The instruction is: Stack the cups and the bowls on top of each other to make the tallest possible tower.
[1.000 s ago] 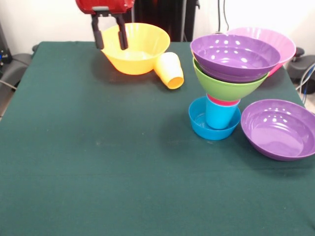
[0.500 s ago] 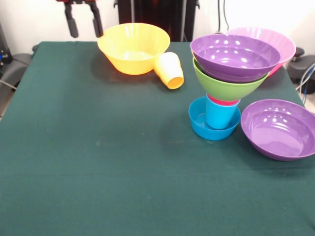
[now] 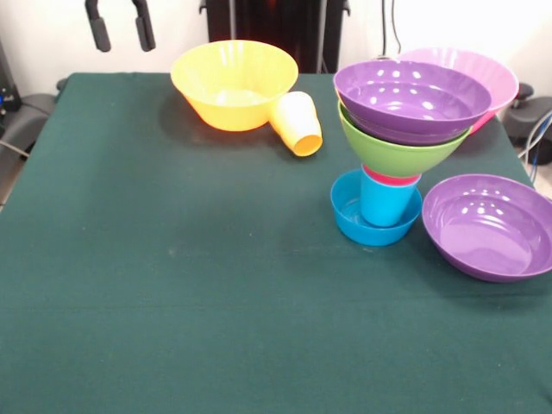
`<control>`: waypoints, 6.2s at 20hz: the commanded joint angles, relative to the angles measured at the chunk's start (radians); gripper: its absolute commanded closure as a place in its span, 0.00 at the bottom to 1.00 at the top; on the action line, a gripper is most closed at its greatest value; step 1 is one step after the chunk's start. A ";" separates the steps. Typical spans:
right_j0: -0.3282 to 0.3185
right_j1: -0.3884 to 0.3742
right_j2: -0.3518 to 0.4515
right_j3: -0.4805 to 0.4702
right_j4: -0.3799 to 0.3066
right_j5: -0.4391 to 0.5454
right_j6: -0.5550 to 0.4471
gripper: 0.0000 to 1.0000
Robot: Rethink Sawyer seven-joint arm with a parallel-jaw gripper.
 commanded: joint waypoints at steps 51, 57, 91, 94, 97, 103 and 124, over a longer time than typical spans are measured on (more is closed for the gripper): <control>0.012 0.257 -0.107 0.120 -0.376 -0.108 -0.152 0.00; -0.005 0.247 -0.104 0.147 -0.370 -0.096 -0.163 0.00; 0.009 0.325 -0.185 0.116 -0.485 -0.093 -0.180 0.00; 0.006 0.337 -0.190 0.098 -0.496 -0.089 -0.193 0.00; 0.004 0.341 -0.193 0.090 -0.496 -0.080 -0.205 0.00; 0.010 0.350 -0.206 0.088 -0.509 -0.083 -0.203 0.00; -0.017 0.372 -0.231 0.037 -0.527 -0.057 -0.291 0.00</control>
